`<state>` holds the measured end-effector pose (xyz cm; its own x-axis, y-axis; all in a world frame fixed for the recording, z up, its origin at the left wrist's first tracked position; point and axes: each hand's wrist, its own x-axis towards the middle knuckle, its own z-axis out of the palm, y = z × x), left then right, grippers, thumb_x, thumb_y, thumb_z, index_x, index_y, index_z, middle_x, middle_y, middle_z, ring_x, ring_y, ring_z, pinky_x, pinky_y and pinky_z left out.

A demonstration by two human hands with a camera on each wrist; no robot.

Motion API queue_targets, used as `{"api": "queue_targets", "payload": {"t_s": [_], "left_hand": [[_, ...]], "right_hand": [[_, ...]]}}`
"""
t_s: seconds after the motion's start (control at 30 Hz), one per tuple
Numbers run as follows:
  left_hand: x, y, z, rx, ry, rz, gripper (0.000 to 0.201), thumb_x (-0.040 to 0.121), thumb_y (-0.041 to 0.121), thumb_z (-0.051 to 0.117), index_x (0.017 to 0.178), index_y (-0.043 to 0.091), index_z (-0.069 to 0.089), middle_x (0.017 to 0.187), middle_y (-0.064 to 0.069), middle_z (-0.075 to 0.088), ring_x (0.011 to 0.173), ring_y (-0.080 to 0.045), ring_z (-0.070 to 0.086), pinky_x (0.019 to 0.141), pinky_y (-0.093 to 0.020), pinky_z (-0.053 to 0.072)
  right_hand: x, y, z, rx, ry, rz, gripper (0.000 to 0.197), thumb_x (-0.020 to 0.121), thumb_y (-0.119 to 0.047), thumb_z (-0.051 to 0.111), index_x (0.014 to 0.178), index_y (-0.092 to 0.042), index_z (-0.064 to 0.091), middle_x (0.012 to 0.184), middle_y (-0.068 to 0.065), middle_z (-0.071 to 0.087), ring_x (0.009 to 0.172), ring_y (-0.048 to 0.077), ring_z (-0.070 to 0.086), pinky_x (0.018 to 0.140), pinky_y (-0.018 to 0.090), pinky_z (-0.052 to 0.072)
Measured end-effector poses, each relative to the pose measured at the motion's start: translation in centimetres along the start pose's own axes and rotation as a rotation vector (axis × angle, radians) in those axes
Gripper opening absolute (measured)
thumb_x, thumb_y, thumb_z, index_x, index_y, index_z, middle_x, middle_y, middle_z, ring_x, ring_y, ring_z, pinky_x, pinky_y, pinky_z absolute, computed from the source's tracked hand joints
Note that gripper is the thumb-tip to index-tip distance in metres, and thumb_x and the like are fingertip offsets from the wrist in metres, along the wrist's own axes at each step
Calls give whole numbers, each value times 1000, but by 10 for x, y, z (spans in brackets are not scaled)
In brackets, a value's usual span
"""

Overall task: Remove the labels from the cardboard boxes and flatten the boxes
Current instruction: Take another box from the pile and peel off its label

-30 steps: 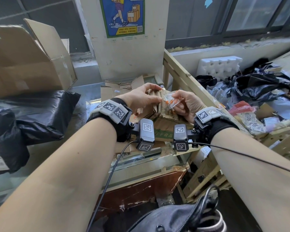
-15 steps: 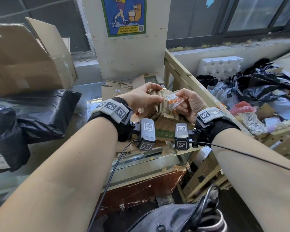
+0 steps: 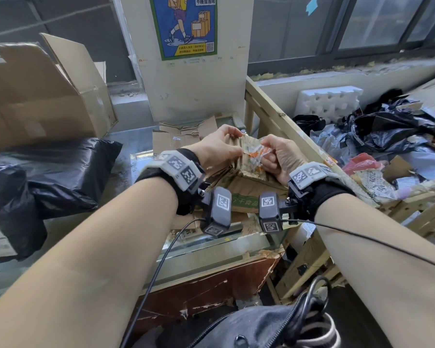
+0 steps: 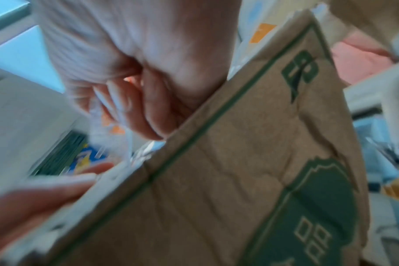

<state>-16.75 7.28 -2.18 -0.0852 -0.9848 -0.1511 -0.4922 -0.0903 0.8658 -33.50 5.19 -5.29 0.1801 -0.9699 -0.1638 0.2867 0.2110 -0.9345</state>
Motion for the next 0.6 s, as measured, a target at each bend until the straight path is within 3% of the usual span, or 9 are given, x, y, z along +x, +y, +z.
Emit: {"api": "queue_targets", "payload": {"t_s": [0.07, 0.13, 0.2, 0.3, 0.43, 0.6], "left_hand": [[2, 3, 7, 256, 68, 71, 33, 87, 17, 62, 117, 31, 55, 146, -9, 39, 132, -28, 40, 111, -45, 34], [0, 7, 14, 391, 94, 164, 36, 90, 15, 57, 124, 25, 57, 156, -4, 23, 144, -23, 19, 118, -34, 15], [0, 6, 18, 376, 81, 202, 35, 94, 13, 51, 128, 19, 57, 157, -2, 20, 145, -19, 17, 115, -25, 12], [-1, 2, 17, 384, 67, 207, 37, 97, 14, 47, 132, 17, 54, 157, -2, 18, 146, -18, 14, 116, -26, 10], [-2, 1, 17, 363, 69, 214, 38, 96, 14, 47, 134, 18, 51, 157, -1, 18, 146, -18, 14, 116, -27, 10], [-1, 0, 18, 369, 64, 203, 40, 96, 17, 48, 136, 20, 49, 158, -1, 17, 145, -20, 14, 116, -29, 9]], "right_hand": [[2, 1, 6, -165, 117, -65, 33, 87, -9, 56, 56, -13, 45, 39, -1, 39, 28, 10, 31, 35, 15, 16], [1, -2, 11, -341, 183, -126, 26, 85, -15, 64, 61, -14, 53, 42, 0, 47, 30, 10, 38, 33, 17, 26], [-1, -7, 13, -620, 223, -218, 23, 84, -17, 66, 67, -16, 50, 53, -2, 51, 42, 9, 45, 43, 23, 35], [-8, -9, 13, -1097, 224, -421, 13, 86, -19, 62, 89, -16, 50, 77, -3, 54, 73, 16, 52, 66, 29, 41], [-14, -6, 9, -1262, 47, -521, 17, 94, -22, 52, 110, -15, 55, 104, 7, 55, 92, 21, 55, 73, 26, 37], [-15, -7, 8, -1387, -48, -433, 33, 97, -43, 41, 116, -19, 53, 101, -2, 43, 90, 16, 48, 78, 31, 36]]}}
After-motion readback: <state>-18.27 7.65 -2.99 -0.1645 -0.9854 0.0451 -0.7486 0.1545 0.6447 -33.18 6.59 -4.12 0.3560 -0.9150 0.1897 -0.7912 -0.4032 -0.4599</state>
